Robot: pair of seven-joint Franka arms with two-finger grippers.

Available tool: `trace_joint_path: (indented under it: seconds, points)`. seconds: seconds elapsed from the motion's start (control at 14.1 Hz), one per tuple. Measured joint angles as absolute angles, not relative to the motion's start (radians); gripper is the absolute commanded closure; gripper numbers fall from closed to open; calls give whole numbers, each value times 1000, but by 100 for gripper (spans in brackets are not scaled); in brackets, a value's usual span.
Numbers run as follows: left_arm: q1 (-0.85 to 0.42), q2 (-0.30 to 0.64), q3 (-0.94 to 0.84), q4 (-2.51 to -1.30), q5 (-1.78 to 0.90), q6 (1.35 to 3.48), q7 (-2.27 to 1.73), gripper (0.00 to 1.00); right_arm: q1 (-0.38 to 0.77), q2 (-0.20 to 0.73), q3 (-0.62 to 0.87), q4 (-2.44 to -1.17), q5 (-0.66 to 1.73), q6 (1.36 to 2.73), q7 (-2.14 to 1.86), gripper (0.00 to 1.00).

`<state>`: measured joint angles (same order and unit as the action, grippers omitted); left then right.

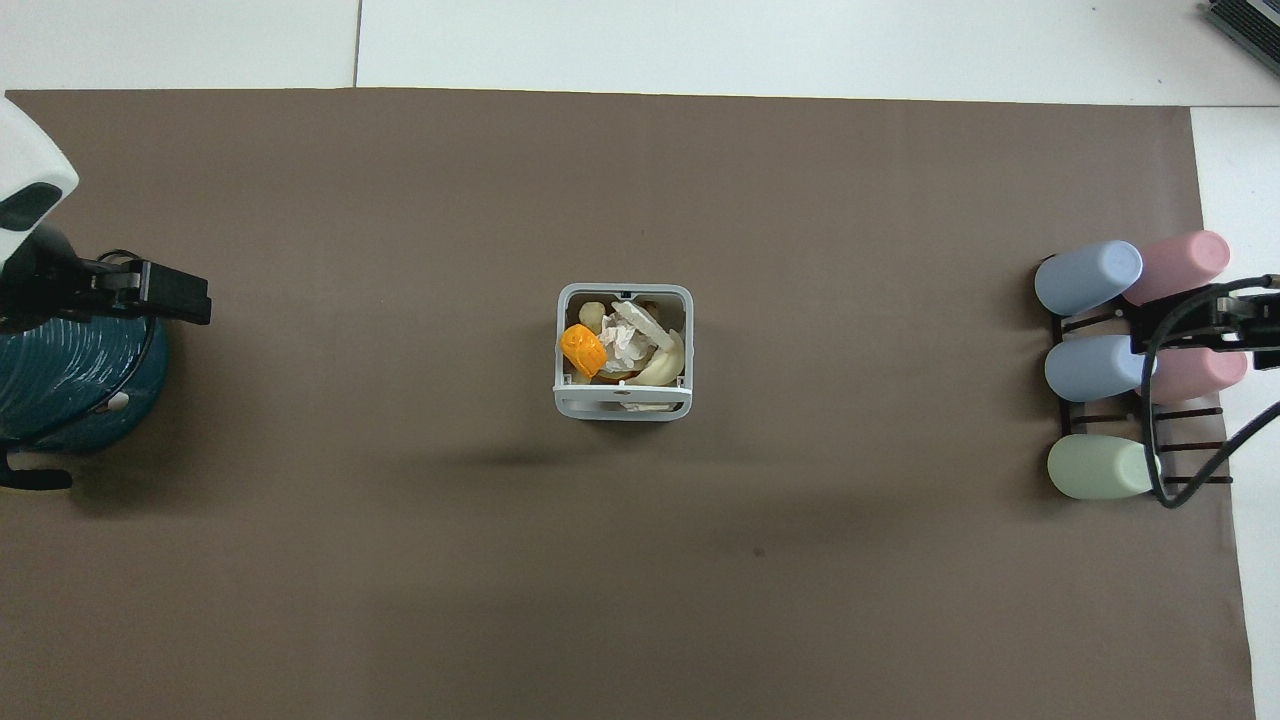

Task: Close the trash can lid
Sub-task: 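Reach the left gripper toward the open lid of the trash can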

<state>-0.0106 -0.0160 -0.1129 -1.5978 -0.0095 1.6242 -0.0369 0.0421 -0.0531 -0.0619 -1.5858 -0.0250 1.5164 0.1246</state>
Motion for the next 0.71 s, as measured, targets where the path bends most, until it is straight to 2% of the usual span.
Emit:
trace_joint_path:
  seconds: [0.28, 0.57, 0.64, 0.71]
  points:
    - [-56, -17, -116, -1604, -10, 1624, -90, 0, 43, -53, -62, -1586, -25, 1516, 107, 0]
    - [-152, -37, -120, -1652, -11, 1629, -227, 0, 43, -53, -62, -1586, -25, 1516, 107, 0]
    - [-181, -49, -121, -1677, -13, 1641, -279, 3, 43, -53, -62, -1586, -25, 1516, 107, 0]
    - [-210, -61, -123, -1703, -16, 1656, -334, 23, 43, -53, -62, -1586, -25, 1516, 107, 0]
